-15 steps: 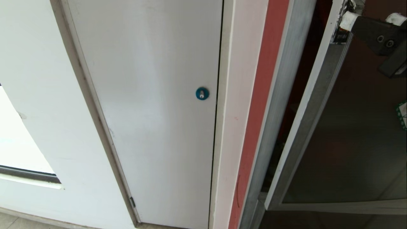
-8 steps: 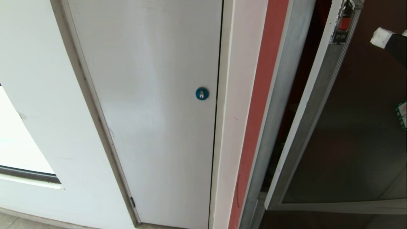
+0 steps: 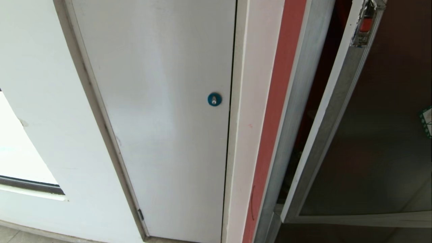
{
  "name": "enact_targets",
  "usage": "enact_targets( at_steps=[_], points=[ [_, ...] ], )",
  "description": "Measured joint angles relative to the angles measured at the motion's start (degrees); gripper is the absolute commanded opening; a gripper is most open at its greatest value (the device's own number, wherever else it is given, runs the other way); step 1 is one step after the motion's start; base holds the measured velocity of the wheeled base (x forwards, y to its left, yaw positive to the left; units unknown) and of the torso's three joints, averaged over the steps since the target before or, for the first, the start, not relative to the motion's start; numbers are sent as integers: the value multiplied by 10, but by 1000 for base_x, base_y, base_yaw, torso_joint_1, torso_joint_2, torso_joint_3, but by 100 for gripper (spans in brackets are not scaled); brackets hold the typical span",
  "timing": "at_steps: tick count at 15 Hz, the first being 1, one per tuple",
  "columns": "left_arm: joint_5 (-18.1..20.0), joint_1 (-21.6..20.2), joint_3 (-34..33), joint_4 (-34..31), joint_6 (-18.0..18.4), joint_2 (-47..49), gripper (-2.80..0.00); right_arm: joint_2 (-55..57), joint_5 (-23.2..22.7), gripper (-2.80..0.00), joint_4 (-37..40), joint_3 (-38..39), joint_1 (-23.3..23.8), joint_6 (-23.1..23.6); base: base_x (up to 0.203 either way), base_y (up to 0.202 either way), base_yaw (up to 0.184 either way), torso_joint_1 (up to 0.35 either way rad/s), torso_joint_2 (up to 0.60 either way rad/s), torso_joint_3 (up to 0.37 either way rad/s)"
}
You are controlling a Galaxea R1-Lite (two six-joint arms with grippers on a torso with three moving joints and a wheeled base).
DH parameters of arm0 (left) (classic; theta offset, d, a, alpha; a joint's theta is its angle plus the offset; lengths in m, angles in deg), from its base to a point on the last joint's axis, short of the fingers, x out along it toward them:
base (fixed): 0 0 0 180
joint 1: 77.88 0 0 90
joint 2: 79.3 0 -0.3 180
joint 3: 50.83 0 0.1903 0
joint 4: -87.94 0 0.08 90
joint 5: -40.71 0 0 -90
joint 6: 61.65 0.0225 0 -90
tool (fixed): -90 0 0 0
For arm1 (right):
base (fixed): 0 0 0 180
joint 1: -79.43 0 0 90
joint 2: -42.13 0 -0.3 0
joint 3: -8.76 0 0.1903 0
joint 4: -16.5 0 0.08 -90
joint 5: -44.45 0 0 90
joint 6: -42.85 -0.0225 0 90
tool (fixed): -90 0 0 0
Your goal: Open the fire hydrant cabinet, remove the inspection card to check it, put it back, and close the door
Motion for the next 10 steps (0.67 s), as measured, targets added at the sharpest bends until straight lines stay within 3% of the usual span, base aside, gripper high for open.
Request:
enact_targets(
  at_steps=[4, 10],
  points=[
    [0, 0, 0, 0, 0, 0, -280, -99, 12, -280, 70, 19, 120, -7, 0, 0, 0, 0, 0, 0],
    [0, 0, 0, 0, 0, 0, -280, -266, 29, -280, 273, 39, 251, -24, 0, 0, 0, 0, 0, 0]
  ],
)
